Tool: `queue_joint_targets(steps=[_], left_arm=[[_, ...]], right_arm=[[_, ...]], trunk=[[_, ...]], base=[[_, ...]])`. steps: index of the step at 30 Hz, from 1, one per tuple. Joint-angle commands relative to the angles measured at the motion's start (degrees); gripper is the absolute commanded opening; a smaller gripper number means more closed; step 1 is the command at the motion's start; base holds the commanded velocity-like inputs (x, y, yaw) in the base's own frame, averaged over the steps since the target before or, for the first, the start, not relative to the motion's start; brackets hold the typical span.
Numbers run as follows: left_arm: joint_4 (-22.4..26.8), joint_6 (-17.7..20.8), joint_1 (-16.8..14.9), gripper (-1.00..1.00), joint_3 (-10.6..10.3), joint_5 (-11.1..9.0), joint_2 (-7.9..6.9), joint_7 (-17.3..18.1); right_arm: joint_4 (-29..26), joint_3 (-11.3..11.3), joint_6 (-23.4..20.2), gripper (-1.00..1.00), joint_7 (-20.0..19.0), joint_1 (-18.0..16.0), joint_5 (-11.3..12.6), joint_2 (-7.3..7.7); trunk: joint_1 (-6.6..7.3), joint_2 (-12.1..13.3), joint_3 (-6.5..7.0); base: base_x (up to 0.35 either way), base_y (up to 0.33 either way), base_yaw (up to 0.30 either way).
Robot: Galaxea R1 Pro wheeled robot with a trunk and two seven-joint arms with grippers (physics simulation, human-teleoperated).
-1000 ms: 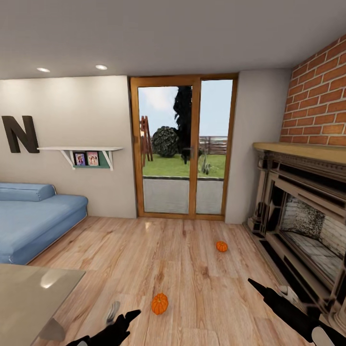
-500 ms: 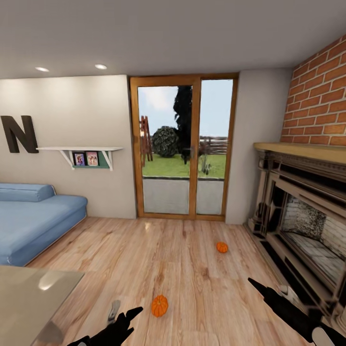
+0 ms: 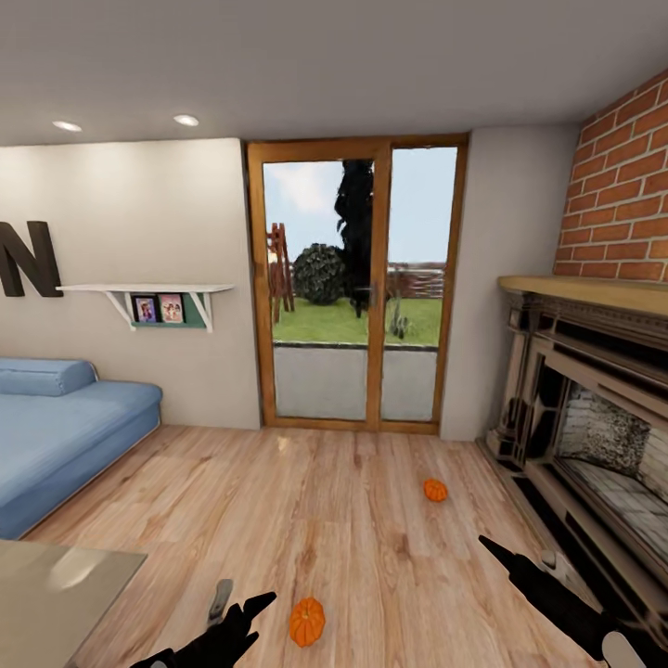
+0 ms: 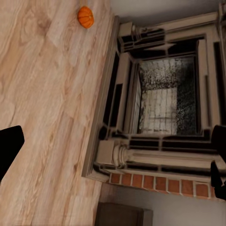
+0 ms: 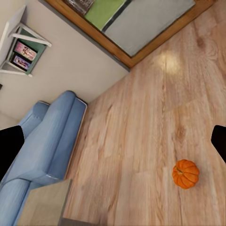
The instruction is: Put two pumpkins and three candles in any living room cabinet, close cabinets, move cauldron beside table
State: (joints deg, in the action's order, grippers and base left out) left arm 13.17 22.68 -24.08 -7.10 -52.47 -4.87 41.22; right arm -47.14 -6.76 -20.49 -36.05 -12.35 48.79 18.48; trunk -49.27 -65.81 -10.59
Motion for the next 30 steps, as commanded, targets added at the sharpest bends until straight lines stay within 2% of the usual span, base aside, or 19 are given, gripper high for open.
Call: queue_joint_targets(steps=[1,8,13,18,30], left_arm=[[0.01,0.37,-0.05,1.0,-0.39,-0.59,-0.05,0.08],[0.33,0.15,-0.03,1.0,-0.44,-0.49,-0.01,0.17],[0.54,-0.01,-0.01,1.0,-0.45,-0.45,-0.04,0.66],[0.56,-0.08,-0.01,1.0,-0.46,-0.39,-0.03,2.22],[0.67,-0.21,0.0,1.0,-0.46,-0.36,-0.04,2.8]], right_arm=[[-0.02,-0.09,-0.54,1.0,-0.09,-0.04,0.49,0.01],[-0.1,-0.09,-0.82,1.0,-0.39,-0.04,0.51,0.06],[-0.13,-0.09,-1.04,1.0,-3.93,-0.04,0.39,0.12],[-0.07,-0.09,-1.07,1.0,-4.85,-0.04,0.35,0.15],[-0.05,-0.1,-1.05,1.0,-5.1,-0.04,0.25,0.15]], trunk=[[-0.04,-0.05,-0.08],[-0.04,-0.05,-0.08],[-0.04,-0.05,-0.08],[-0.04,-0.05,-0.08],[-2.67,-4.87,-2.23]], base=[[0.201,0.068,0.0],[0.059,0.02,0.0],[0.007,0.002,0.0],[0.001,0.0,0.0],[0.0,0.0,0.0]])
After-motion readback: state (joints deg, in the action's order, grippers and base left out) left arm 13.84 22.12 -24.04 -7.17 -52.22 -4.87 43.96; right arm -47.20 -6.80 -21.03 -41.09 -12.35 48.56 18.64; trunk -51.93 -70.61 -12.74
